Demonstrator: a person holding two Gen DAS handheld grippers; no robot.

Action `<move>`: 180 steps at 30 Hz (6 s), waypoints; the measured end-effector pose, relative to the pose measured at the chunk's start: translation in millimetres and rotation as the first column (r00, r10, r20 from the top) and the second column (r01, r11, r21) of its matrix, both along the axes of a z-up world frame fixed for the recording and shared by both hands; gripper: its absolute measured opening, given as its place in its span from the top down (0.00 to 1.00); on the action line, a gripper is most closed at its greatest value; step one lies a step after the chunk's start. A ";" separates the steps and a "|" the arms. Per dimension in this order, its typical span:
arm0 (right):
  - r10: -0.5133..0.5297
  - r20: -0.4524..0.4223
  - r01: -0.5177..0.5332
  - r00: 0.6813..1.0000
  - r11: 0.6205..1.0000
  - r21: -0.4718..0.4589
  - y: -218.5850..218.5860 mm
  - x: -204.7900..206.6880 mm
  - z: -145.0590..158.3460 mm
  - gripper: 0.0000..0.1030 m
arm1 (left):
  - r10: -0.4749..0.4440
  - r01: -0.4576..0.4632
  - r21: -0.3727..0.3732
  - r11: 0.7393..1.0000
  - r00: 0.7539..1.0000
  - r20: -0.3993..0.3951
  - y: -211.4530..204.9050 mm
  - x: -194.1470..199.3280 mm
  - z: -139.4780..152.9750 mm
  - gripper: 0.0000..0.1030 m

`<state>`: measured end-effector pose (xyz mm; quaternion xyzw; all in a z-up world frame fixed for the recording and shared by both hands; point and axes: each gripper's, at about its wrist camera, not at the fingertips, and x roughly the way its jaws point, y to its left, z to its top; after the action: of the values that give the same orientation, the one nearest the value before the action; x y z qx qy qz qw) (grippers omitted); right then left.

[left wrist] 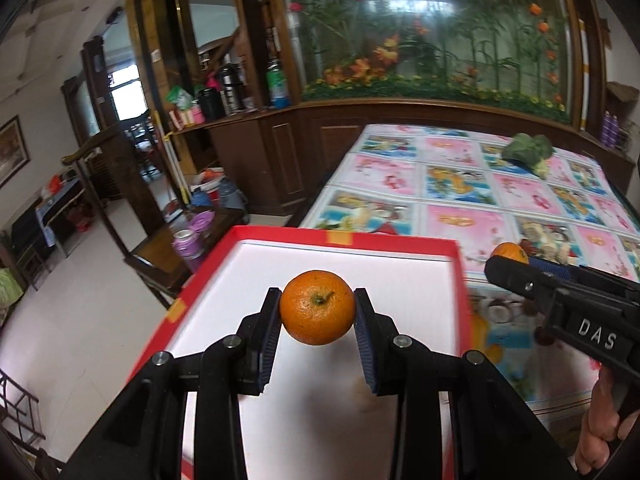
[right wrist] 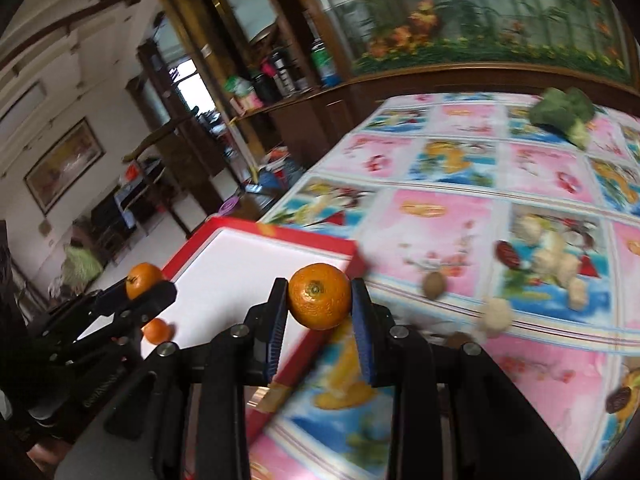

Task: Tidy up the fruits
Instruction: 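Carry both oranges onto the white tray and open both tools, then grasp a red date with the right tool while the left tool grasps another red date, then carry both red dates onto the white tray and open both tools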

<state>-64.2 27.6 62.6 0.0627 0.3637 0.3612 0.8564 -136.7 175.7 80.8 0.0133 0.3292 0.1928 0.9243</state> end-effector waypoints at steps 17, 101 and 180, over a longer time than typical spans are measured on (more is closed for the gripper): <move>0.068 -0.041 -0.075 0.997 0.977 -0.200 80.7 -3.5 -15.9 0.68 | 0.042 -0.042 -0.042 0.998 0.999 -0.015 33.9 -6.4 -17.7 0.66; -0.284 -0.089 0.258 0.955 0.939 -0.228 -218.1 23.8 -49.8 0.72 | -0.436 0.379 -0.246 0.892 0.864 -0.250 -151.5 69.7 -69.7 0.72; 0.368 -0.015 -0.365 0.930 0.914 -0.174 46.0 -79.2 -7.9 0.71 | 0.044 -0.057 -0.084 0.995 0.988 -0.148 47.1 -55.7 -40.4 0.34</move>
<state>-143.4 73.6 54.7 -0.0850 0.3912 0.4827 0.7790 -192.3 222.8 40.4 -0.0215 0.4043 0.1999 0.8923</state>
